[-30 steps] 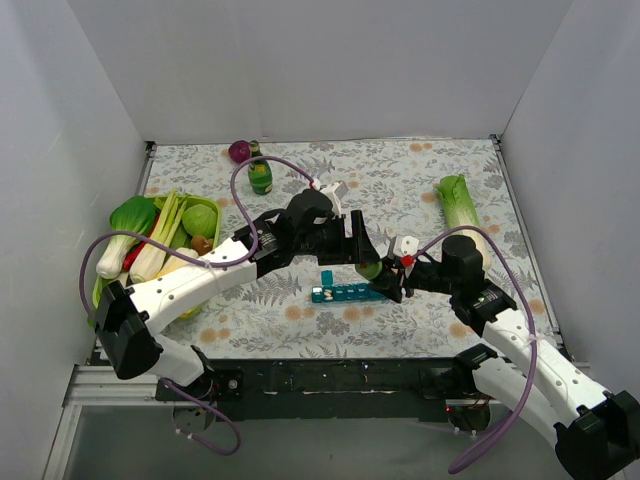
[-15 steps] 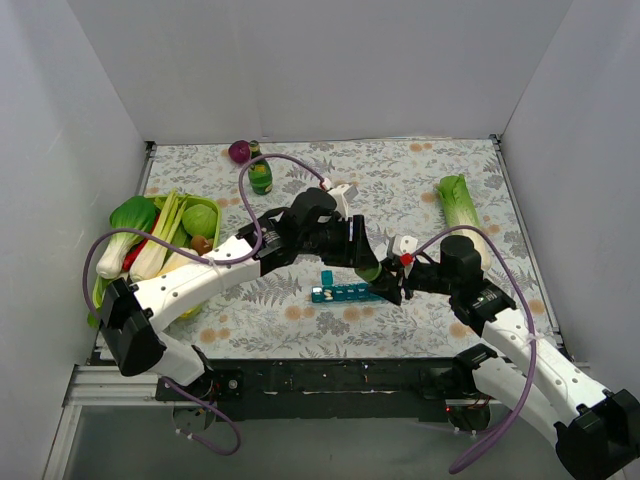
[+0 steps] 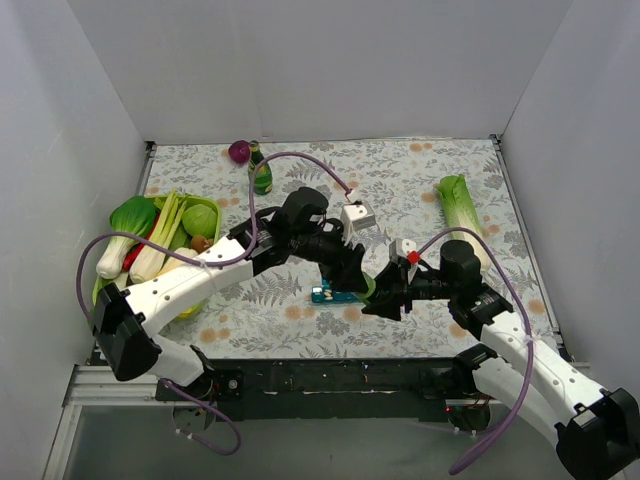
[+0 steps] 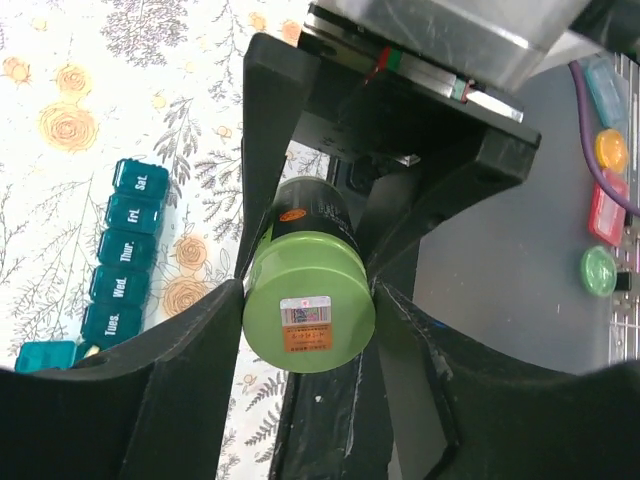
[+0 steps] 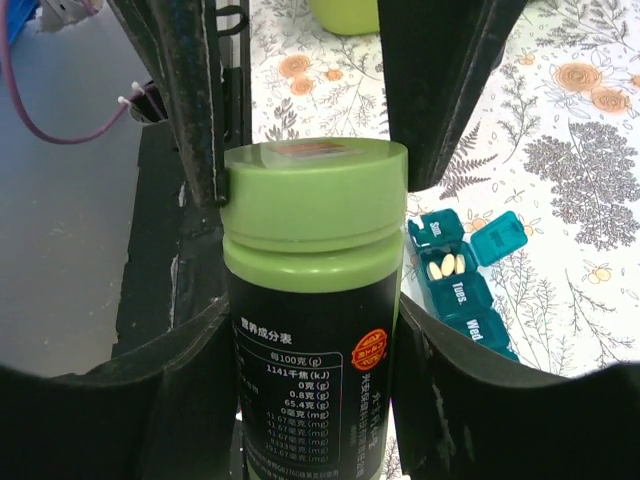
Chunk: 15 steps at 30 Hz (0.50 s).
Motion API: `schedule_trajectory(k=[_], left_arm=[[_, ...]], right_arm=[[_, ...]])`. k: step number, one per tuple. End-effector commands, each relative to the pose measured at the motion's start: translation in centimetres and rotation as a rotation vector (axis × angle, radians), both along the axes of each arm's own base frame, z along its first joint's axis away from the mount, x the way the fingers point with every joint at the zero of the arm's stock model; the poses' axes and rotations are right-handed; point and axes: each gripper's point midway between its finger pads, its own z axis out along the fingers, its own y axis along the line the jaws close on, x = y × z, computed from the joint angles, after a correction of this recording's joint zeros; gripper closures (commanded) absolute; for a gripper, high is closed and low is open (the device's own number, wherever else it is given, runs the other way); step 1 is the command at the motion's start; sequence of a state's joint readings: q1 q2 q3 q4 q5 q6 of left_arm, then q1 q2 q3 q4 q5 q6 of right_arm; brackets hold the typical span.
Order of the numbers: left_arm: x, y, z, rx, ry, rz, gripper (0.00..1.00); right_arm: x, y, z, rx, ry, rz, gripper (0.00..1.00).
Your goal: Sort the pills into containers
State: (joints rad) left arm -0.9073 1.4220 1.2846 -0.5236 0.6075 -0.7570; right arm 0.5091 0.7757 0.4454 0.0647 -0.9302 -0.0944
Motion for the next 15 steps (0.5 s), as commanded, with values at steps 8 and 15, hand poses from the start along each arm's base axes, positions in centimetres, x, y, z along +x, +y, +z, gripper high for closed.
schedule_trajectory(k=[8, 15], left_arm=[[2.7, 3.9, 6.0, -0.187, -0.068, 0.172, 0.02], [3.2, 5.9, 7.5, -0.315, 0.173, 0.482, 0.02]], right_arm=[[1.6, 0.0, 2.9, 0.064, -0.114, -0.064, 0.99], [3.5, -0.6, 2.7, 0.000, -0.237, -0.130, 0.99]])
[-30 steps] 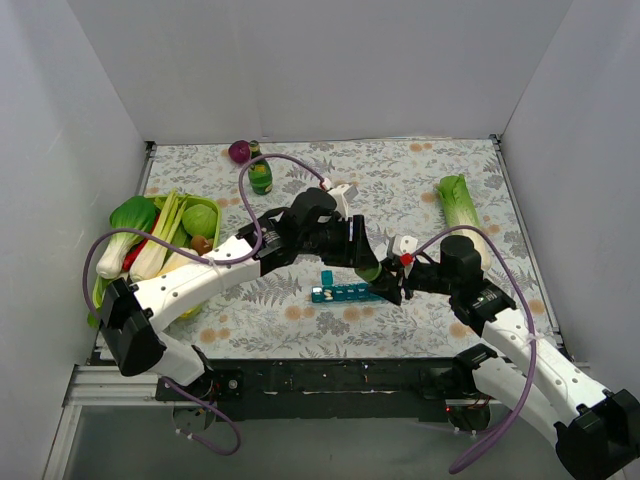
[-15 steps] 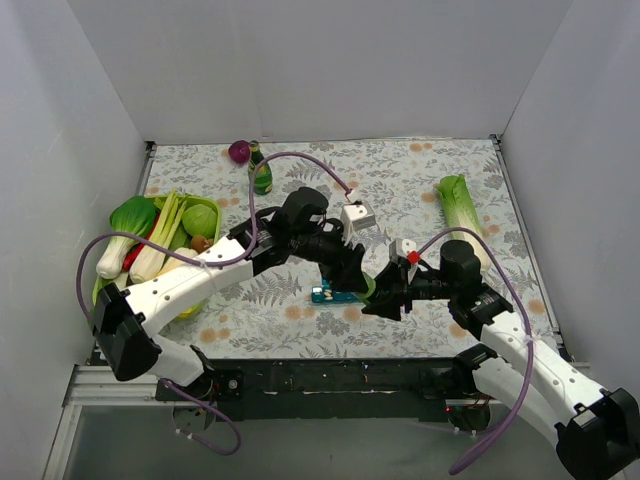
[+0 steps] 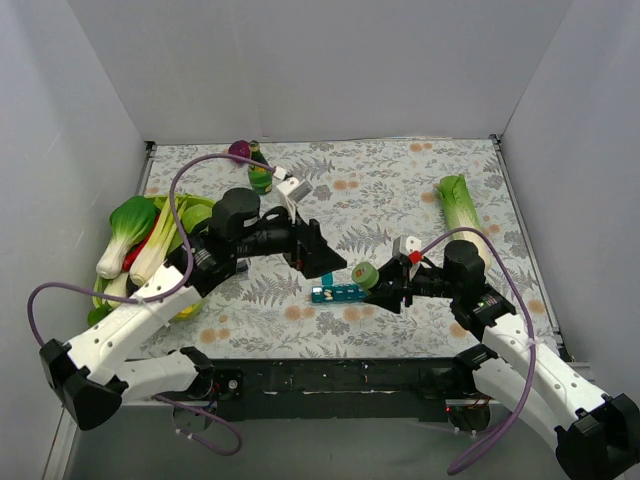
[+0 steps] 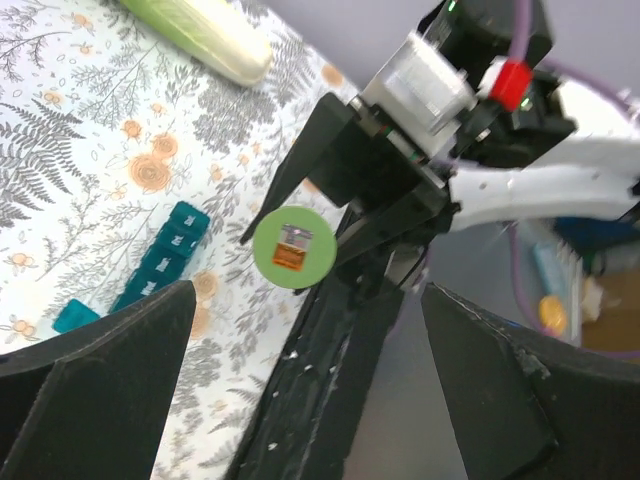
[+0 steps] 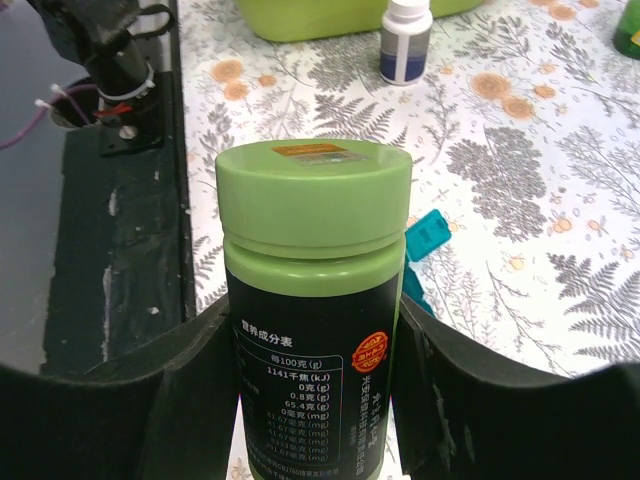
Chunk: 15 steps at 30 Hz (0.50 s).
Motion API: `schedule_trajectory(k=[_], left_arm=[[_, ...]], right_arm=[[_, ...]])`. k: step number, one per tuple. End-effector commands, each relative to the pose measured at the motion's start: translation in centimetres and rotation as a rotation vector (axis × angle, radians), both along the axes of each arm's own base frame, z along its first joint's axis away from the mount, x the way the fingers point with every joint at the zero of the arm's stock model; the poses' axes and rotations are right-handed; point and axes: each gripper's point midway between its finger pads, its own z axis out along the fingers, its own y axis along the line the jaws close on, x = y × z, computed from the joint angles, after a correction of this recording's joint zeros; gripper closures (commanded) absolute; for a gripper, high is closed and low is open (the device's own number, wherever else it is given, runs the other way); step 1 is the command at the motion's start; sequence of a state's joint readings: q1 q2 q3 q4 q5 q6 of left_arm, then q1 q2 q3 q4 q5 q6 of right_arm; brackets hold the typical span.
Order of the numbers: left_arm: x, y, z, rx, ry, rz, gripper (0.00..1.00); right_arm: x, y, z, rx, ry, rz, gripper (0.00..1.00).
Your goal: Sort the pills into containers
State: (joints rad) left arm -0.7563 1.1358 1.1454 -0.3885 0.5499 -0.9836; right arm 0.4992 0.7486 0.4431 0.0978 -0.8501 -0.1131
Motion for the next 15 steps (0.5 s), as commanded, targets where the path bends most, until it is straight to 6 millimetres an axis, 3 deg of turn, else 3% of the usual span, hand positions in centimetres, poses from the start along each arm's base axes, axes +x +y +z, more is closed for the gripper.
schedule_trajectory(k=[1, 2, 6, 9, 11, 12, 15], left_arm=[[0.9, 0.5, 0.8, -0.145, 0.234, 0.214, 0.02], [0.8, 0.1, 0.1, -0.155, 0.373, 0.250, 0.02], [0.7, -1.5, -2.2, -0.116, 0.631, 0.282, 0.02], [1.5, -2.6, -3.0, -0.079, 0.607, 0.355, 0.04], [1.9, -3.2, -3.3, -0.048, 0.606, 0.391, 0.18], [2.2, -3.7, -4.4, -0.010, 0.622, 0.399, 0.19], [1.9, -4.9, -5.0, 0.022, 0.617, 0.391, 0.19]], right_arm=[[2.0, -0.4, 1.9, -0.022, -0.169, -0.057, 0.99], [2.5, -0.6, 1.8, -0.042, -0.205, -0.074, 0.99], [3.2, -1.1, 1.3, -0.088, -0.250, -0.094, 0.99], [3.7, -1.3, 1.4, -0.100, -0.279, -0.111, 0.99], [3.9, -1.4, 1.4, -0.107, -0.286, -0.121, 0.99], [4.0, -1.4, 1.4, -0.109, -0.292, -0.123, 0.99], [4.0, -1.4, 1.4, -0.110, -0.296, -0.122, 0.99]])
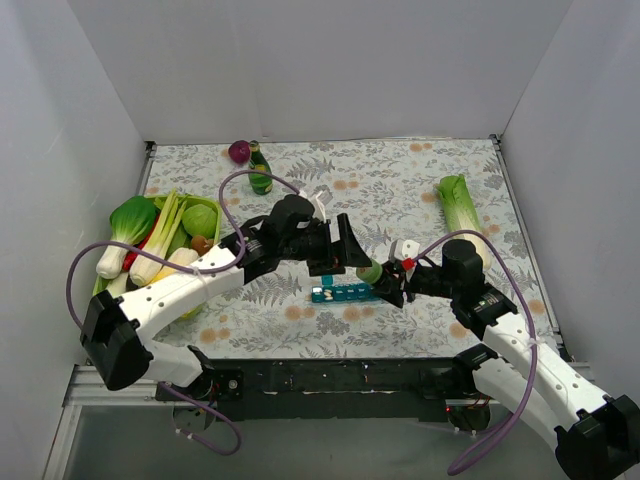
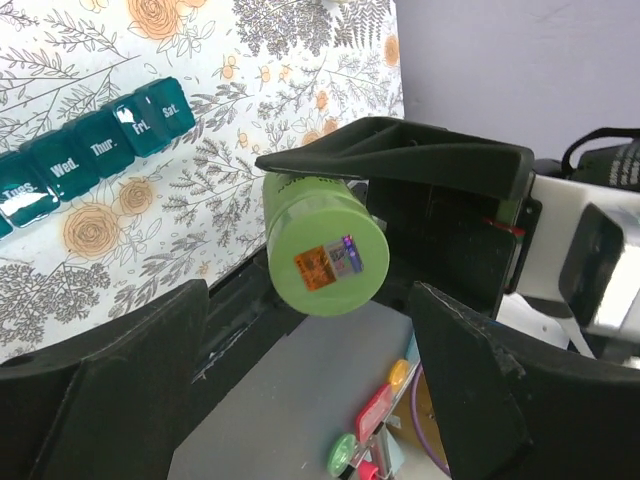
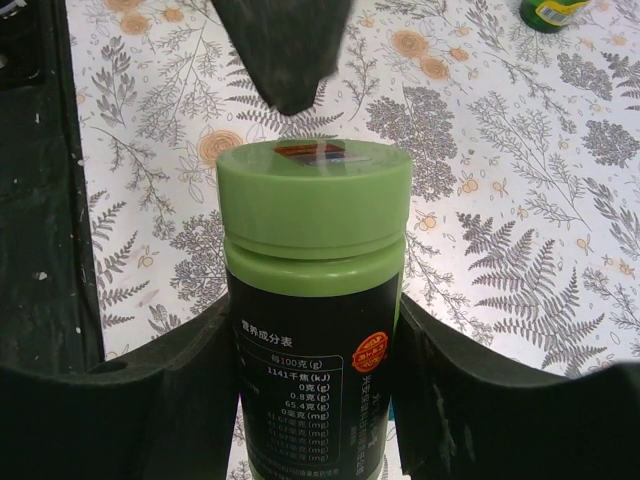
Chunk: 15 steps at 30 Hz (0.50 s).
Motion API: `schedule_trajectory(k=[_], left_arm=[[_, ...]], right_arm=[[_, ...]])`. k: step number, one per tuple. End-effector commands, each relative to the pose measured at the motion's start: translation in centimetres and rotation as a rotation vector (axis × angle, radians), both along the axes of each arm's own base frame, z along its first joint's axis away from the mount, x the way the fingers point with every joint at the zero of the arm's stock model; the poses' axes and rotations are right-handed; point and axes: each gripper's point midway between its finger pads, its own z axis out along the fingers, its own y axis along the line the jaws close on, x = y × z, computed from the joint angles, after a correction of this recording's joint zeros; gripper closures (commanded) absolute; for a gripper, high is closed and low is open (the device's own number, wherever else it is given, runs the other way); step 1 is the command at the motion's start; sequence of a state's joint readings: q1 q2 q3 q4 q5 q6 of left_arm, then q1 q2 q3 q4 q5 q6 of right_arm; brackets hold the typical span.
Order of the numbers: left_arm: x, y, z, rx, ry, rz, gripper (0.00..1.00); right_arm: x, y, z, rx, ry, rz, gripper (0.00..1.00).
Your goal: Sort the pills into containers
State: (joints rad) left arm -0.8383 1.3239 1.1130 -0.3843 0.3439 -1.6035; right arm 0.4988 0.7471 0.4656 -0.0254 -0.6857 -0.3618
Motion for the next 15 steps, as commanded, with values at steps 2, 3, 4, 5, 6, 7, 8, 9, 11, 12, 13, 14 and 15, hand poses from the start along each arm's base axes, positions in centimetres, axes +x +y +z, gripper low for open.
schedule_trajectory(k=[2, 3, 4, 5, 6, 7, 8, 9, 11, 12, 13, 14, 15], left_arm=[[0.5, -1.7, 2.0, -0.003, -0.023, 0.043, 0.19], [0.4, -1.8, 1.9, 0.000, -0.021, 0.041, 0.19], [0.4, -2.1, 1.7, 0.004, -0.020, 0.036, 0.19], [0.4, -2.1, 1.7, 0.004, -0.022, 0.038, 0.22], [0.4, -2.2, 1.6, 0.005, -0.020, 0.035, 0.25], [0.3, -2.4, 1.4, 0.010, -0.019, 0.027, 0.28], [0.3, -2.5, 1.2, 0.013, -0.020, 0.025, 0.33], [0.4, -2.5, 1.0, 0.019, -0.018, 0.024, 0.33], [0.2, -2.7, 0.4, 0.029, -0.012, 0.011, 0.37], [0.2, -2.8, 0.4, 0.033, -0.013, 0.008, 0.38], [0.1, -2.7, 0.2, 0.040, -0.011, 0.006, 0.39], [0.2, -2.8, 0.1, 0.045, -0.015, 0.002, 0.39], [0.2, -2.7, -0.1, 0.051, -0.015, -0.001, 0.39]], right_arm=[[1.1, 0.2, 3.2, 0.028, -0.119, -0.009, 0.99], [1.1, 0.2, 3.1, 0.027, -0.118, -0.007, 0.99], [1.2, 0.2, 3.2, 0.028, -0.121, -0.009, 0.99], [1.2, 0.2, 3.1, 0.028, -0.119, -0.009, 0.99], [1.1, 0.2, 3.1, 0.028, -0.119, -0.009, 0.99], [1.2, 0.2, 3.1, 0.028, -0.118, -0.009, 0.99], [1.1, 0.2, 3.1, 0.029, -0.115, -0.008, 0.99], [1.1, 0.3, 3.1, 0.032, -0.113, -0.008, 0.99], [1.0, 0.3, 3.1, 0.033, -0.107, -0.006, 0.99], [1.0, 0.3, 3.1, 0.035, -0.108, -0.006, 0.99], [1.0, 0.3, 3.1, 0.034, -0.104, -0.006, 0.99], [1.0, 0.3, 3.0, 0.033, -0.103, -0.006, 0.99], [1.0, 0.3, 3.1, 0.034, -0.104, -0.006, 0.99]])
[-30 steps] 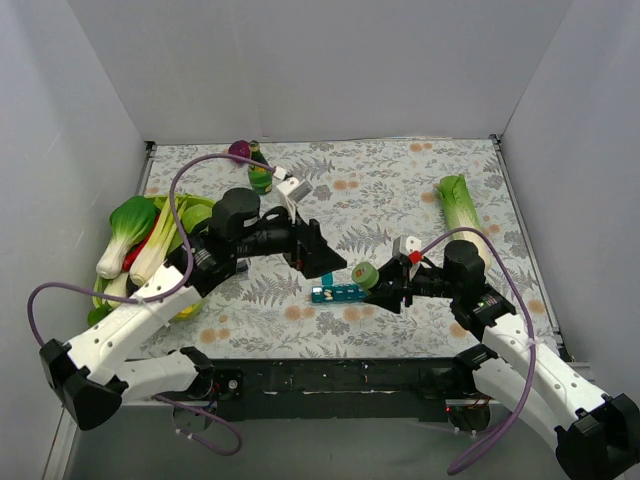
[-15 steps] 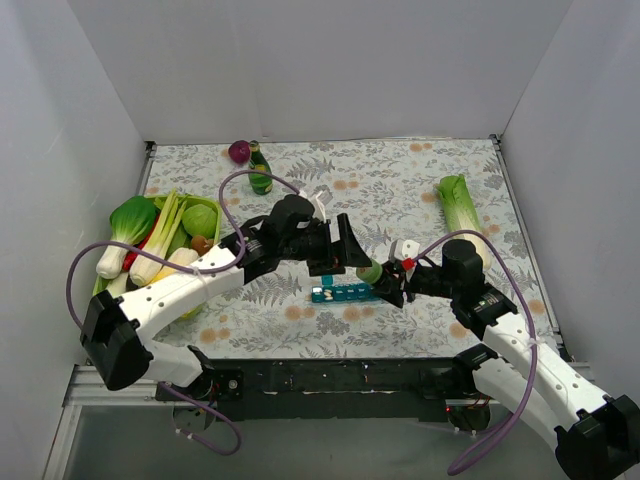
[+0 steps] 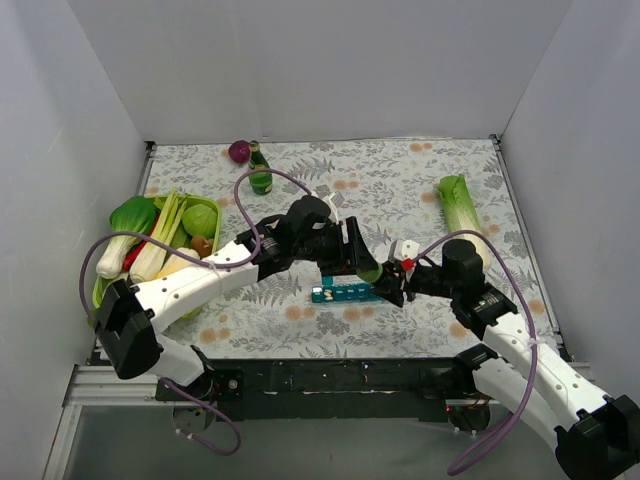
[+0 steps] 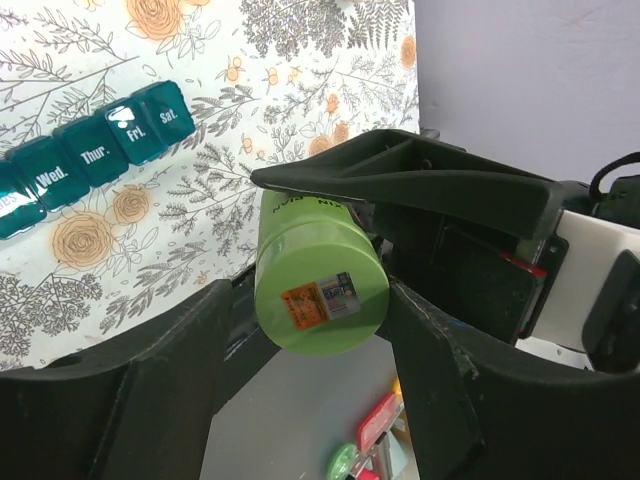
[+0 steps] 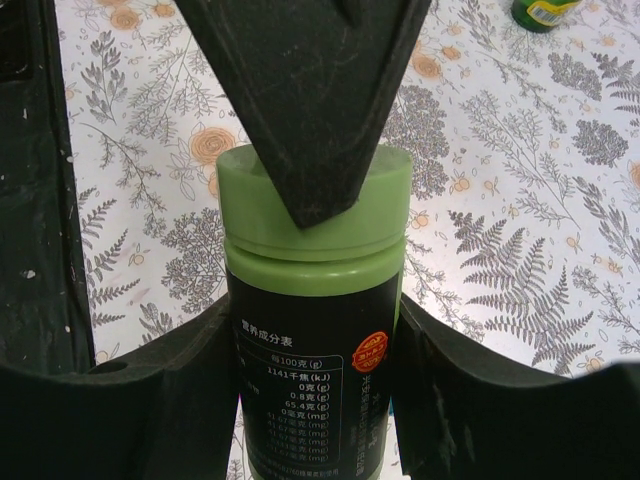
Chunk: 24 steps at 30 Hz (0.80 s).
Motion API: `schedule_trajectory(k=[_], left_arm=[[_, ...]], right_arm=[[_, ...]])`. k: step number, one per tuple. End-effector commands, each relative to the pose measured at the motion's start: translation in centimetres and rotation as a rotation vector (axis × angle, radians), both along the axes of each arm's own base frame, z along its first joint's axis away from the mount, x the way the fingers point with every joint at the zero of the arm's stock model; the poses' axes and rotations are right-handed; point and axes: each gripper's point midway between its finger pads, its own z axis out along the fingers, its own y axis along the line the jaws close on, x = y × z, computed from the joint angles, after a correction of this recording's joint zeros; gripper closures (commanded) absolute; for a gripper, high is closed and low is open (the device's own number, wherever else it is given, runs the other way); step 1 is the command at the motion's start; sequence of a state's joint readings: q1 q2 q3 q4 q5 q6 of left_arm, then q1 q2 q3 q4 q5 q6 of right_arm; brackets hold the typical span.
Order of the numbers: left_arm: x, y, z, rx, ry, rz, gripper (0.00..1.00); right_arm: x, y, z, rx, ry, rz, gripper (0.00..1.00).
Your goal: Sort the pills into containers
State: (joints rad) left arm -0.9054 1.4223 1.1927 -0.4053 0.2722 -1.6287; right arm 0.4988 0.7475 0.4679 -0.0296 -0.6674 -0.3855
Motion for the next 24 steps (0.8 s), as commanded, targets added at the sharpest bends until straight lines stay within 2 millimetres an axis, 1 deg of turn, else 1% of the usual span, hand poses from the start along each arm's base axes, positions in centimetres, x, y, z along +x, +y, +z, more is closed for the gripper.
schedule_trajectory(k=[1, 2, 3, 4, 5, 6, 7, 8, 10, 11, 12, 13, 14, 15, 16, 17, 18, 19, 20, 21, 23, 24], left_arm=[[0.1, -0.2, 0.7, 0.007, -0.031, -0.015, 0.39], [0.1, -0.3, 0.7, 0.010, -0.033, -0.019, 0.41], [0.1, -0.3, 0.3, 0.021, -0.037, -0.031, 0.46], [0.1, -0.4, 0.5, 0.023, -0.046, -0.040, 0.51], [0.0, -0.4, 0.5, 0.026, -0.054, -0.053, 0.57], [0.1, -0.3, 0.3, 0.038, -0.077, -0.071, 0.67], [0.1, -0.2, 0.1, 0.050, -0.098, -0.087, 0.73], [-0.5, -0.3, 0.1, 0.043, -0.109, -0.136, 0.74], [-1.1, -0.3, 0.0, 0.047, -0.207, -0.255, 0.76], [-2.5, -0.5, 0.2, 0.010, -0.225, -0.359, 0.77], [-3.1, -0.4, 0.1, -0.003, -0.258, -0.417, 0.77], [-3.8, -0.3, 0.6, -0.034, -0.352, -0.514, 0.77], [-4.9, 0.0, 0.2, -0.056, -0.388, -0.601, 0.76], [-6.5, 0.3, 0.6, -0.114, -0.409, -0.705, 0.75], [-7.4, 0.8, 0.9, -0.143, -0.523, -0.807, 0.74], [-8.3, 1.3, 1.1, -0.175, -0.570, -0.868, 0.72], [-9.1, 1.9, 0.3, -0.190, -0.592, -0.917, 0.69], [-9.6, 2.2, 0.5, -0.213, -0.636, -0.960, 0.66], [-9.8, 2.4, 0.9, -0.224, -0.696, -0.989, 0.63], [-9.7, 2.5, 1.2, -0.225, -0.728, -1.002, 0.53], [-9.3, 2.7, 0.7, -0.184, -0.732, -1.012, 0.43], [-9.2, 2.7, 0.7, -0.168, -0.728, -1.008, 0.33]], right_arm=[[0.6, 0.4, 3.1, 0.047, -0.080, 0.005, 0.99], [0.6, 0.4, 3.1, 0.047, -0.079, 0.005, 0.99], [0.6, 0.5, 3.1, 0.049, -0.080, 0.005, 0.99], [0.7, 0.5, 3.1, 0.048, -0.077, 0.004, 0.99], [0.7, 0.5, 3.0, 0.048, -0.075, 0.004, 0.99], [0.6, 0.5, 3.1, 0.049, -0.073, 0.005, 0.99], [0.5, 0.5, 3.0, 0.052, -0.067, 0.006, 0.99], [0.4, 0.5, 2.9, 0.052, -0.059, 0.008, 0.99], [0.0, 0.7, 2.9, 0.066, -0.033, 0.022, 0.99], [-0.2, 0.8, 3.0, 0.077, -0.023, 0.027, 0.99], [-0.4, 0.9, 3.0, 0.089, -0.001, 0.030, 0.99], [-1.0, 1.1, 3.1, 0.108, 0.026, 0.058, 0.99], [-1.5, 1.4, 3.2, 0.140, 0.078, 0.063, 0.99], [-2.0, 1.6, 3.3, 0.160, 0.106, 0.079, 0.99], [-2.9, 1.9, 3.4, 0.184, 0.139, 0.120, 0.99], [-3.6, 2.1, 3.7, 0.216, 0.217, 0.131, 0.99], [-4.0, 2.3, 3.8, 0.243, 0.236, 0.154, 0.99], [-4.9, 2.5, 4.1, 0.265, 0.272, 0.194, 0.99], [-5.3, 2.5, 4.1, 0.279, 0.302, 0.207, 0.99], [-5.8, 2.6, 3.9, 0.299, 0.359, 0.212, 0.99], [-6.2, 2.6, 3.6, 0.303, 0.395, 0.219, 0.99], [-6.3, 2.5, 3.4, 0.301, 0.406, 0.217, 0.99]])
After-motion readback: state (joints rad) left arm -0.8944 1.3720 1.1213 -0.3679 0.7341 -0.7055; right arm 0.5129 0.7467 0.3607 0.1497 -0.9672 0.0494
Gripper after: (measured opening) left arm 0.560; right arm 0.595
